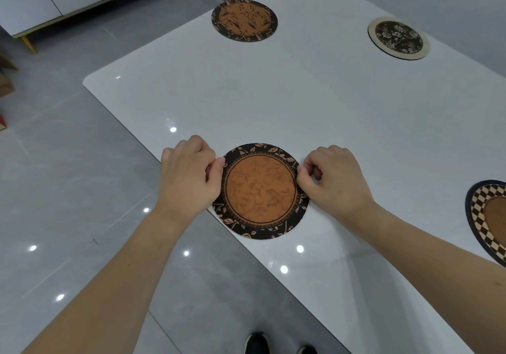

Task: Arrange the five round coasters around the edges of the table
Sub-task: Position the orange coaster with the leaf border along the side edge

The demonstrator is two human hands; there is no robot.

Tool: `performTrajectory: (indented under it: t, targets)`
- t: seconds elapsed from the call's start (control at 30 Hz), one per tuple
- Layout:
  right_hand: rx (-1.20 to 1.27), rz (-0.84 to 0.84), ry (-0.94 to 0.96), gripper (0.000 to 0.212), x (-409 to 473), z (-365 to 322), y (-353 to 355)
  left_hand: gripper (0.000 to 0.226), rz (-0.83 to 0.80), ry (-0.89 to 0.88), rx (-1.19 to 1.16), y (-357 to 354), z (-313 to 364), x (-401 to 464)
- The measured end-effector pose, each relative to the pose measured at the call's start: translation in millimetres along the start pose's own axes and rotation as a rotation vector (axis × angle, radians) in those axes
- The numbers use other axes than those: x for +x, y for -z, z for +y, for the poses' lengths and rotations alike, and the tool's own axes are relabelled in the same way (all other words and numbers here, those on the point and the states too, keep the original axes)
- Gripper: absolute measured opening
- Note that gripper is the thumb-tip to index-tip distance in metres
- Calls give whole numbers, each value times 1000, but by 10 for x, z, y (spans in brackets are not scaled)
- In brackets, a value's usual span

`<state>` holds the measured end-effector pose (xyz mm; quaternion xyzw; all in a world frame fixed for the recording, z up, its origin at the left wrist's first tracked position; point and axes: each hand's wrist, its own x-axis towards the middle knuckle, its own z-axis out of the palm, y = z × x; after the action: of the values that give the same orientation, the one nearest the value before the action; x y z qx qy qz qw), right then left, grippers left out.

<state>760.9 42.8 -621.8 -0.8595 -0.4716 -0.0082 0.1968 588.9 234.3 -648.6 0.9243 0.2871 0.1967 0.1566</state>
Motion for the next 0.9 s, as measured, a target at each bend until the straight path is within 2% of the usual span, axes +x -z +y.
performTrajectory:
  t: [0.27, 0.53, 0.63, 0.8, 0.9]
  targets:
    - [16, 2, 15, 26, -5, 8, 15, 40, -6, 10, -29, 0, -15, 2]
    - [1, -5, -9, 26, 11, 14, 13, 26, -9, -16, 23, 26, 21, 13]
    - [14, -5, -29, 26, 25, 28, 14, 19, -12, -78, 79, 56, 67, 36]
    - [81, 12, -80, 22, -15, 47, 80, 36, -208, -143, 357, 182, 211, 139]
    - [176, 127, -160, 15, -123, 202, 240, 27, -361, -93, 586, 354, 489, 345]
